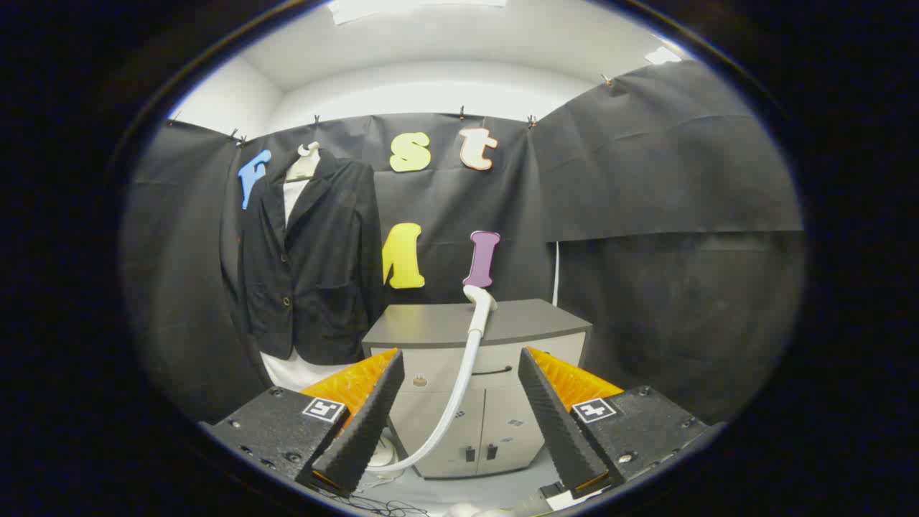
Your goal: Iron the clothes twice with a garment steamer, once on the left side and once on the right side.
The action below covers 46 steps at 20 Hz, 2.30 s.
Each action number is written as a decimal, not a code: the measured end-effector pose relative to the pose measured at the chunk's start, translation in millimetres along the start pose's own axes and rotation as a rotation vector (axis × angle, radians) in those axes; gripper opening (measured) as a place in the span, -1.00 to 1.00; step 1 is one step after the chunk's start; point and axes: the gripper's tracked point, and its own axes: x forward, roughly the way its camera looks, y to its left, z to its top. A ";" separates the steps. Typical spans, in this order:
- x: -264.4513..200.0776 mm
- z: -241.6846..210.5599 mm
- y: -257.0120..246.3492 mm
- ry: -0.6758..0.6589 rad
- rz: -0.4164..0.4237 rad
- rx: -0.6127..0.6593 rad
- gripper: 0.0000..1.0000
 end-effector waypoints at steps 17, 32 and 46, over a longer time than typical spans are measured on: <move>14.4 4.3 8.4 0.022 -0.012 -0.013 1.00; 208.0 72.0 -63.9 0.053 0.021 0.008 1.00; 410.3 -21.3 -38.4 0.397 0.192 -0.087 1.00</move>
